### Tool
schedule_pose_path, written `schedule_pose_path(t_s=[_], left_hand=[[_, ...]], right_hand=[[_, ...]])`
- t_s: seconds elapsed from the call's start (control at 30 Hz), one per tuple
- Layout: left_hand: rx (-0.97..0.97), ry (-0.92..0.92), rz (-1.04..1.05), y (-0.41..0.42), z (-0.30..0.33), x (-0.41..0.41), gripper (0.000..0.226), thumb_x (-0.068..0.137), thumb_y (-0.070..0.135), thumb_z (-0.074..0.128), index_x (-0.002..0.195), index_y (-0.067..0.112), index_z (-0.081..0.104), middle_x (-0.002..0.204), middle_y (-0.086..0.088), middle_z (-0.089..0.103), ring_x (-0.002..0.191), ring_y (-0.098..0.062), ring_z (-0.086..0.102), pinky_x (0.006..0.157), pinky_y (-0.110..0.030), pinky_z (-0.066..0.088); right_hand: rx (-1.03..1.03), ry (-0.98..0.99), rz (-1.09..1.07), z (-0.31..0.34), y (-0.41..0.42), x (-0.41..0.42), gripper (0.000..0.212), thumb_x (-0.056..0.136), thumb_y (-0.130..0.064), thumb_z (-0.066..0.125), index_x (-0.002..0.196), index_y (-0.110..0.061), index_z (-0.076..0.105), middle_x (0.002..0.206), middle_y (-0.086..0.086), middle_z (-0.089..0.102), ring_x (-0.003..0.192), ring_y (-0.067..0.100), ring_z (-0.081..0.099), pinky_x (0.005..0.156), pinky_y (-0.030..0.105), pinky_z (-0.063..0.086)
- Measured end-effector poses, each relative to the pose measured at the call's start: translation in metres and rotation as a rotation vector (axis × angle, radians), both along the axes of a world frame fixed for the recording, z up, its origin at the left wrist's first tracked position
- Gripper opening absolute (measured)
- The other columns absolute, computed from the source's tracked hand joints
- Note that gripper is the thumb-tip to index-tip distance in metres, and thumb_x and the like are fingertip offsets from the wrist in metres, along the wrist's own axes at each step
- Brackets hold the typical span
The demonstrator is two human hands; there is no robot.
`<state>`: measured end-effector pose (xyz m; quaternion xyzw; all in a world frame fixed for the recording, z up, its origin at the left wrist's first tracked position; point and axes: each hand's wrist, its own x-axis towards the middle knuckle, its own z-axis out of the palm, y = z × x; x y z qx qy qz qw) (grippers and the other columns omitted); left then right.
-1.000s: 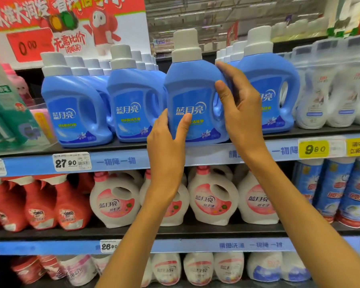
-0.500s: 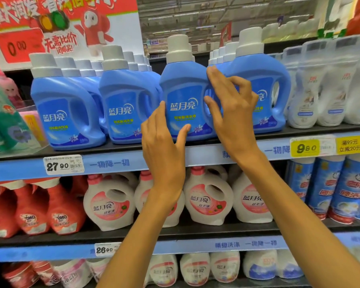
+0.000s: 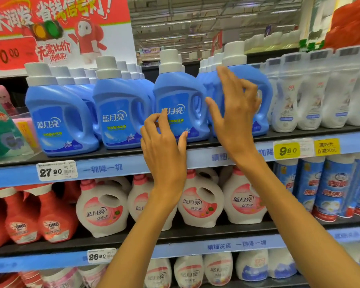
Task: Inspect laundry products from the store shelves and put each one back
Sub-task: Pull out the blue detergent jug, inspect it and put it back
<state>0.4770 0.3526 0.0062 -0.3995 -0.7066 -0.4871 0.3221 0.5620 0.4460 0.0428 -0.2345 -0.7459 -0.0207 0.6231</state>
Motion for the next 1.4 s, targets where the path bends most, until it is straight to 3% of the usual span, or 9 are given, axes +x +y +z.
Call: schedule_pose_path(t_s=[0.2,0.47,0.7,0.83,0.97,1.07,1.2,1.33,1.4], left_hand=[[0.028,0.082,-0.295,0.024,0.009,0.043,0.044,0.088,0.008,0.064,0.129,0.0,0.051,0.124,-0.015,0.057,0.117,-0.032,0.05,0.101,-0.038,0.039],[-0.015,-0.185,-0.475,0.055,0.01,0.076,0.06,0.094,0.011,0.056,0.145,0.0,0.027,0.15,-0.014,0.028,0.141,-0.024,0.026,0.114,-0.03,0.025],[0.13,-0.255,-0.589,0.049,-0.001,0.081,0.05,0.098,0.013,0.05,0.144,0.003,0.034,0.15,-0.01,0.031,0.141,-0.018,0.027,0.116,-0.022,0.021],[0.269,-0.298,-0.631,0.042,-0.004,0.082,0.044,0.096,0.011,0.052,0.139,0.004,0.042,0.139,-0.009,0.041,0.132,-0.019,0.042,0.109,-0.038,0.038],[0.342,-0.426,-0.738,0.029,-0.002,0.083,0.043,0.094,0.017,0.057,0.135,0.011,0.045,0.129,-0.001,0.05,0.117,-0.003,0.051,0.098,-0.022,0.046],[0.27,-0.567,-0.865,0.02,0.002,0.083,0.046,0.089,0.039,0.056,0.126,0.011,0.052,0.122,-0.006,0.061,0.113,-0.012,0.059,0.095,-0.027,0.049],[0.27,-0.665,-0.954,0.007,-0.009,0.093,0.045,0.086,0.048,0.055,0.106,0.009,0.064,0.105,-0.015,0.071,0.1,-0.026,0.068,0.084,-0.039,0.057],[0.275,-0.781,-1.04,-0.004,-0.027,0.097,0.037,0.085,0.056,0.051,0.093,0.028,0.075,0.101,-0.002,0.075,0.096,-0.019,0.071,0.074,-0.027,0.057],[0.262,-0.809,-1.042,-0.007,-0.033,0.097,0.041,0.083,0.06,0.048,0.093,0.031,0.075,0.102,-0.002,0.075,0.096,-0.019,0.071,0.075,-0.027,0.057]], right_hand=[[-0.15,0.075,-0.143,0.011,0.032,0.045,0.057,0.098,-0.028,0.049,0.147,-0.007,0.029,0.14,0.011,0.045,0.125,0.031,0.038,0.101,0.038,0.031],[-0.163,-0.027,-0.155,0.011,0.046,0.059,0.051,0.097,-0.041,0.047,0.14,-0.014,0.043,0.13,0.002,0.054,0.112,0.028,0.039,0.094,0.031,0.03],[-0.249,0.197,0.437,0.005,0.04,0.074,0.045,0.092,-0.021,0.063,0.13,-0.003,0.046,0.127,0.015,0.045,0.115,0.019,0.049,0.09,0.018,0.046],[-0.421,0.271,0.67,0.007,0.034,0.081,0.045,0.088,-0.016,0.066,0.129,-0.004,0.05,0.124,0.015,0.057,0.11,0.023,0.06,0.086,0.029,0.054],[-0.511,0.378,0.832,0.002,0.022,0.095,0.042,0.087,-0.019,0.066,0.125,-0.004,0.056,0.118,0.016,0.063,0.107,0.024,0.064,0.086,0.035,0.056],[-0.59,0.403,0.969,-0.005,0.01,0.104,0.042,0.083,-0.027,0.064,0.119,-0.008,0.06,0.112,0.012,0.067,0.103,0.023,0.067,0.082,0.033,0.055],[-0.669,0.327,1.046,-0.012,-0.001,0.114,0.047,0.081,-0.035,0.062,0.121,-0.009,0.059,0.112,0.007,0.07,0.103,0.021,0.068,0.081,0.03,0.056],[-0.765,0.179,1.198,-0.007,-0.005,0.124,0.035,0.089,-0.047,0.054,0.111,-0.022,0.065,0.102,-0.004,0.073,0.099,0.015,0.068,0.08,0.024,0.054],[-0.831,0.11,1.29,-0.003,-0.01,0.126,0.03,0.093,-0.033,0.051,0.117,-0.02,0.063,0.102,-0.002,0.071,0.095,0.014,0.068,0.077,0.024,0.054]])
